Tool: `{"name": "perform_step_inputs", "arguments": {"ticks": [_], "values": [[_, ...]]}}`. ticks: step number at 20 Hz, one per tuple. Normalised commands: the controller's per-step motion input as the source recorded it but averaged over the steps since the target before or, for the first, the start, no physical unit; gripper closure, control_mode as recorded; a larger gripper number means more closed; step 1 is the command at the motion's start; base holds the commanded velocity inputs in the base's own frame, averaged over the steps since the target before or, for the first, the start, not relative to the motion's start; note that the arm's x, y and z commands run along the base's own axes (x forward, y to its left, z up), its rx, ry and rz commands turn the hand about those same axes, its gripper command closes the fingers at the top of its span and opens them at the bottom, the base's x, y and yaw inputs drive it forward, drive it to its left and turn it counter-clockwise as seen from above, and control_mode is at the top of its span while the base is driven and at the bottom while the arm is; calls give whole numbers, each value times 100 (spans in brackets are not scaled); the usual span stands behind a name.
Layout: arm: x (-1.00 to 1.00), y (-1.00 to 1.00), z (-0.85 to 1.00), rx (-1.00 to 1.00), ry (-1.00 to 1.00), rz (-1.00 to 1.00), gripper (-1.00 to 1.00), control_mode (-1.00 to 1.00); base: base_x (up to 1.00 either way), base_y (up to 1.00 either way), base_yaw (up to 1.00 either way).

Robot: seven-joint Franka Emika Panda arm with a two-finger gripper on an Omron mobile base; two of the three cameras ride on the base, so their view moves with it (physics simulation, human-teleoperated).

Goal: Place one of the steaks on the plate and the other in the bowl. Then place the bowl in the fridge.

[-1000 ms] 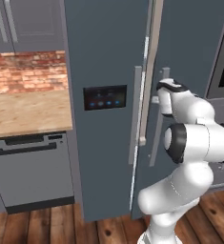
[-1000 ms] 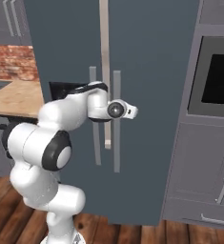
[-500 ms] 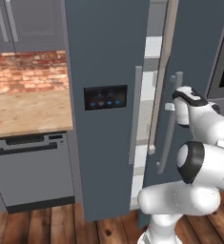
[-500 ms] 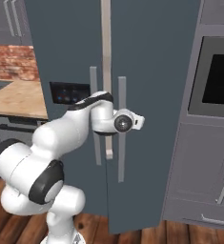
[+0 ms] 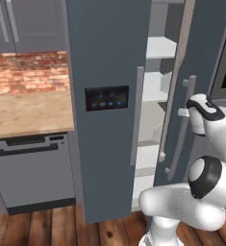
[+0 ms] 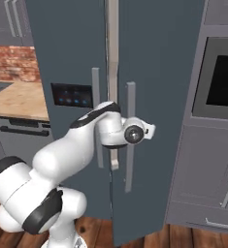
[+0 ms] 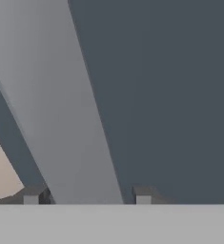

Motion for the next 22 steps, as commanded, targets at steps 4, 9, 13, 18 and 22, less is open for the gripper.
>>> {"name": "perform_step_inputs", "arguments": {"ticks": [4,9,13,18,22], "values": [[-32,-51,-22,0,0,-4,100,-100,0,0,0],[-29,-52,-21,0,0,-5,100,-100,0,0,0],[-21,-45,-17,0,0,-6,100,-100,0,0,0],[-13,-24,-16,0,0,-6,100,-100,0,0,0],[-11,0,-4,0,0,-10,100,-100,0,0,0]]}}
